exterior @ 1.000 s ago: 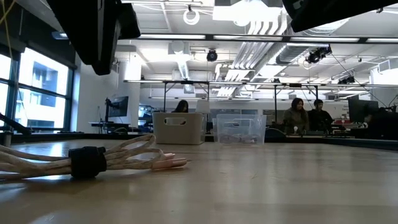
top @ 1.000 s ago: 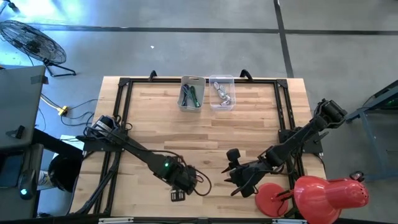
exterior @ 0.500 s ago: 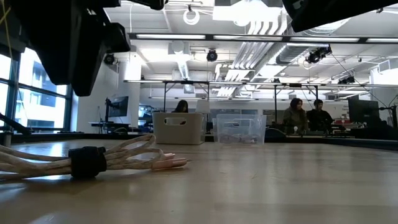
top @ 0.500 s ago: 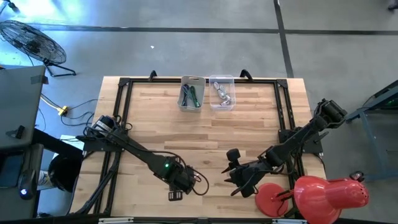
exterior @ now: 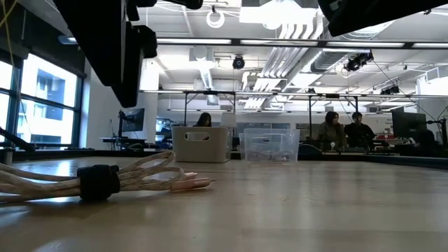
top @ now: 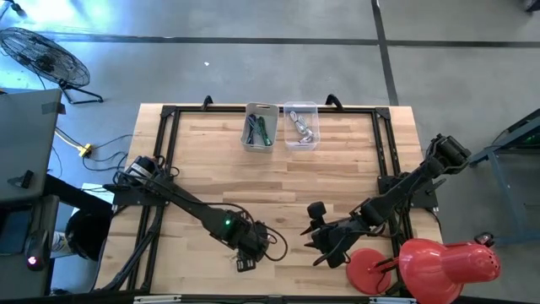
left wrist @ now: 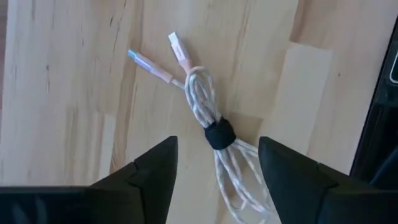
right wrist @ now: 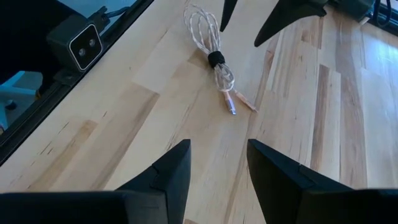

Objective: Pick & Place USB Port
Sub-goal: Put the pink and gray charger cable into the gray bin

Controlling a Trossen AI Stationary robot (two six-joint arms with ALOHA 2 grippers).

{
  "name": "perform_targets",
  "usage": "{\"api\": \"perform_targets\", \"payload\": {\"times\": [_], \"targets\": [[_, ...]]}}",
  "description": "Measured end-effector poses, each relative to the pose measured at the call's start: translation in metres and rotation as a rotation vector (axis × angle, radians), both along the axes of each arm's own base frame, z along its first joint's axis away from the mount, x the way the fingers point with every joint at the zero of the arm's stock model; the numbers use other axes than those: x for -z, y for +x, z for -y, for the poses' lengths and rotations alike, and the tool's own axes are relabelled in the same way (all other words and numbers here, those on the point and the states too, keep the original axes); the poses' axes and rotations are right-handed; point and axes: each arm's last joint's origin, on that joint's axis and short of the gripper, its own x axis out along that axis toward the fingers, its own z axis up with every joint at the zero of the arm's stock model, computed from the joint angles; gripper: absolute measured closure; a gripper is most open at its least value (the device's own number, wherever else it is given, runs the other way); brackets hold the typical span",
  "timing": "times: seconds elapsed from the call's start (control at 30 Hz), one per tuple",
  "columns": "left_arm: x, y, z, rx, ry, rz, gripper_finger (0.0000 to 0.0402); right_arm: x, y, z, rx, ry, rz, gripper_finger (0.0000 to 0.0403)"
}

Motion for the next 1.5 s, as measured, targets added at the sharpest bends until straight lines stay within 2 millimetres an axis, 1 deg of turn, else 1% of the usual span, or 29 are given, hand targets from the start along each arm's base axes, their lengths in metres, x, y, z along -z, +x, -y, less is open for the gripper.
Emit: {"api": "perform_targets", "payload": {"times": [0.23,0.3,0.43,0.53,0.8,0.93,1.2,1.5], "targets": [[0.0,0.0,0.0,-0.056,-0.02,-0.008,0.0181,0.0,0.0,0.0,0.001,0.002,-0.002,0.0254],[0.005,0.001,0.002,-0.062,-0.044,-0.032,0.0181,0.0,-0.001,-0.001,-0.003,0.001,-0.002,0.0254],[0.022,0.007,0.003,-0.061,-0.096,-0.106,0.0181,0.0,-0.003,-0.004,-0.014,-0.005,-0.002,0.0253],[0.025,0.01,0.001,-0.054,-0.109,-0.114,0.0181,0.0,-0.005,-0.006,-0.02,-0.007,-0.001,0.0254],[0.028,0.014,-0.007,-0.068,-0.051,-0.097,0.0181,0.0,-0.009,-0.012,-0.036,-0.005,-0.001,0.0254],[0.029,0.015,-0.008,-0.078,-0.021,-0.083,0.0181,0.0,-0.011,-0.015,-0.037,-0.013,0.006,0.0254],[0.045,0.019,-0.006,-0.071,-0.051,-0.14,0.0181,0.0,-0.015,-0.02,-0.03,-0.012,0.013,0.0254],[0.049,0.02,-0.006,-0.069,-0.055,-0.147,0.0181,0.0,-0.015,-0.02,-0.016,0.011,0.007,0.0254]]}}
